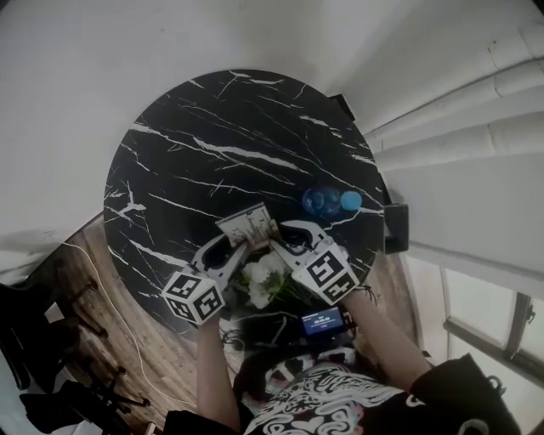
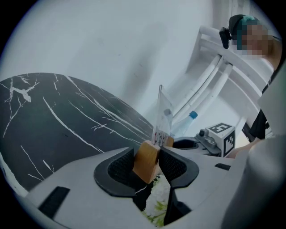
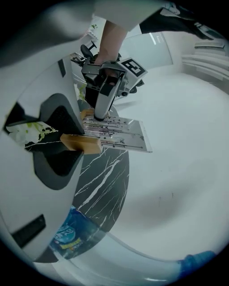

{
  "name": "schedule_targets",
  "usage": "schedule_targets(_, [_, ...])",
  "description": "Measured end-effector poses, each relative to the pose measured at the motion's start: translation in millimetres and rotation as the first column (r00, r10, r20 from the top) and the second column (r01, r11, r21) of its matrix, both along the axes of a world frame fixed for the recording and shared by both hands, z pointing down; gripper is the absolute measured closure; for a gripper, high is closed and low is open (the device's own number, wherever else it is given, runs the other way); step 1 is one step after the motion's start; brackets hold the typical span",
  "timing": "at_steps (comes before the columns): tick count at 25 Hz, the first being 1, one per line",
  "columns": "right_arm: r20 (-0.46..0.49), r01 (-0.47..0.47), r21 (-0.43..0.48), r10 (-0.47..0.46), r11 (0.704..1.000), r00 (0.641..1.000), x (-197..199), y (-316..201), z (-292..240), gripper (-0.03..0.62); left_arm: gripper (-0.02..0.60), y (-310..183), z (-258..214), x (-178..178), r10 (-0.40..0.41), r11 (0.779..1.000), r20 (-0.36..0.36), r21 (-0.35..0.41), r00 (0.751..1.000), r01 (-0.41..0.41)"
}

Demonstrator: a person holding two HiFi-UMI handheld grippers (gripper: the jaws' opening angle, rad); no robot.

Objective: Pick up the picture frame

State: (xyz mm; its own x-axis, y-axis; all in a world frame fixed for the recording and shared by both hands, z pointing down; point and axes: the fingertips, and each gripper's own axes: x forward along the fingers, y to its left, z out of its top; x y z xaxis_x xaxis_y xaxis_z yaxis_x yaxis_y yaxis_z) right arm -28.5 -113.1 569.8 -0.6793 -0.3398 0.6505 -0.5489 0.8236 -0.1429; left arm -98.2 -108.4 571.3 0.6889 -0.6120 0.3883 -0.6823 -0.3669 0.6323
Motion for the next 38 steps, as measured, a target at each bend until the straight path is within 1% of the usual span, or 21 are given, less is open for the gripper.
schedule_targets(8, [0.005,-0.038,0.017,0.038,0.999,0.999,10.4,11.4,-19.3,0.482,0.399,10.4,-15.9,9.8,0.016,1.0,-0.03,-0.007,0.999,-0.017])
schedule_targets(14, [0.017,-0.062,0.044,0.061,0.997,0.998,13.2,20.0,-35.6,0.484,0.399,17.5,-31.2,12.0,0.013,1.0,-0.041,0.013,0.999,-0.013])
schedule_targets(19, [0.027,-0.083,0.058,0.082,0.995,0.996,14.3,29.6,-47.5,0.487,0.399,26.2,-41.3,13.2,0.024,1.0,-0.057,0.001,0.998,-0.024])
schedule_targets(23, [0.034,-0.095,0.079,0.093,0.992,0.995,14.1,36.1,-58.1,0.488,0.399,32.6,-50.4,12.6,0.02,1.0,-0.066,0.007,0.998,-0.019])
schedule_targets(32, [0.074,-0.135,0.083,0.129,0.987,0.989,16.3,53.4,-82.6,0.49,0.4,47.6,-77.2,13.6,0.026,0.999,-0.059,0.042,0.998,-0.024])
schedule_targets(38, [0.08,-0.156,0.111,0.148,0.981,0.986,19.8,63.2,-98.1,0.49,0.4,57.9,-88.5,16.8,0.046,0.998,-0.068,0.035,0.997,-0.044])
